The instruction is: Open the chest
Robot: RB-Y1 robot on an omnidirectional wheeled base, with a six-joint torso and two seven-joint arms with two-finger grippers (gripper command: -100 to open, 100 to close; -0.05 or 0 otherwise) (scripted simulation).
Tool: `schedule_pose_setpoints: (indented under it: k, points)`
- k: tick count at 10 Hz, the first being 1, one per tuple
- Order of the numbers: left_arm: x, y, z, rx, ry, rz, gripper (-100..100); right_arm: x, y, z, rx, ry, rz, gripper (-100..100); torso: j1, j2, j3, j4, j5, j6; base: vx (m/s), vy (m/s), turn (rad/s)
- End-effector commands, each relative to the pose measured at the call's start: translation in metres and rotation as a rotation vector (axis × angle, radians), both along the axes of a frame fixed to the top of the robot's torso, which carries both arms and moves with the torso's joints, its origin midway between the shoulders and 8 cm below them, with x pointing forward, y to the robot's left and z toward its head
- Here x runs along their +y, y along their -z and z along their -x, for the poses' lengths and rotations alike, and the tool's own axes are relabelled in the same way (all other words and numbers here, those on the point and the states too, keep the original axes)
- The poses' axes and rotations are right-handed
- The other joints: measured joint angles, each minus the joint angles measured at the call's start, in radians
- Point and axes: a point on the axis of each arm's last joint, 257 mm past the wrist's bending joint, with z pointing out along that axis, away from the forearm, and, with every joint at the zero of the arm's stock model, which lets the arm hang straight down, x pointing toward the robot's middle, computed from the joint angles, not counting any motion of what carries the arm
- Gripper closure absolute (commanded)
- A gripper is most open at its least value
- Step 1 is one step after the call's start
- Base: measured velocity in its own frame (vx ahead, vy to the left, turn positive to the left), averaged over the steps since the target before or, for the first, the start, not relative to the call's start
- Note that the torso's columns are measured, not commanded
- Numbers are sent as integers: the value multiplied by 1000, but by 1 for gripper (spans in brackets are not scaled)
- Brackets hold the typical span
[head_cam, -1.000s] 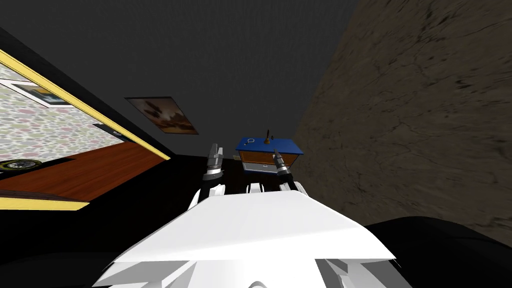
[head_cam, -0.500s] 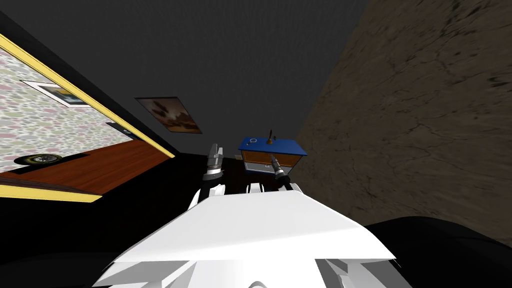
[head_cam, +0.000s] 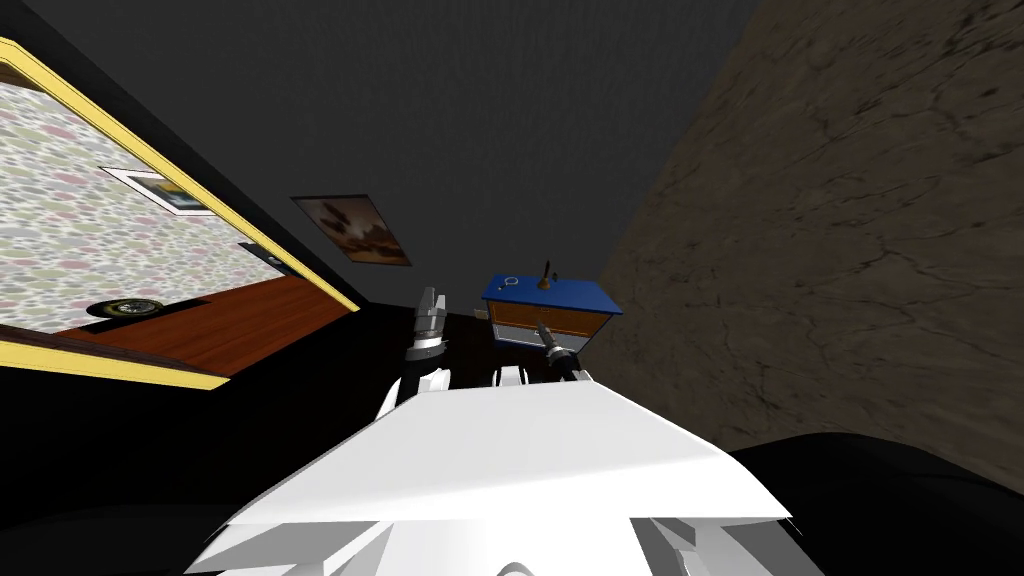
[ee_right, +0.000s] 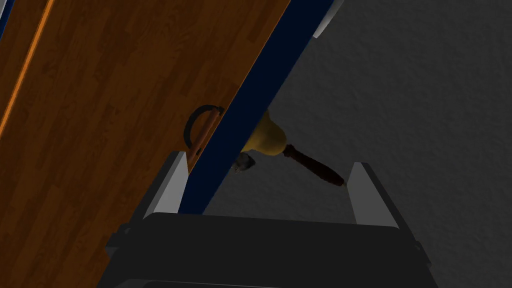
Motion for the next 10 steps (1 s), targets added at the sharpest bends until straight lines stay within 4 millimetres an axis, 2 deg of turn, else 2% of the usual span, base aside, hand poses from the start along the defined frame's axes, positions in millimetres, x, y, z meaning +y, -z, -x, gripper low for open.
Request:
schedule_pose_setpoints:
  k: [1, 2, 3, 4, 5, 7, 8, 10]
  points:
    - [0, 0, 0, 0, 0, 0, 0, -5, 37, 10, 92, -3, 91, -100, 1, 0, 0, 0, 0, -1, 12, 28, 66]
    - [0, 0, 0, 0, 0, 0, 0, -8, 41, 11, 108, 7, 96, -100, 1, 0, 0, 0, 0, 0, 7, 11, -8]
    - [0, 0, 0, 0, 0, 0, 0, -9, 70, 22, 173, -6, 158, -100, 0, 0, 0, 0, 0, 0, 14, 20, 116]
    - [0, 0, 0, 0, 0, 0, 0, -15, 77, 25, 197, 9, 189, -100, 1, 0, 0, 0, 0, -1, 12, 31, 90]
    - [0, 0, 0, 0, 0, 0, 0, -16, 100, 36, 248, -9, 245, -100, 2, 0, 0, 0, 0, 0, 19, 39, 130]
    - [0, 0, 0, 0, 0, 0, 0, -27, 111, 41, 287, 15, 288, -100, 1, -1, 0, 0, 0, 0, 19, 27, 20]
    - [0, 0, 0, 0, 0, 0, 0, -32, 137, 56, 346, 1, 359, -100, 0, 0, 0, 0, 0, 0, 22, 30, 147]
    - [0, 0, 0, 0, 0, 0, 0, -41, 141, 59, 370, 23, 391, -100, 1, 0, 0, 0, 0, 0, 15, 17, 27]
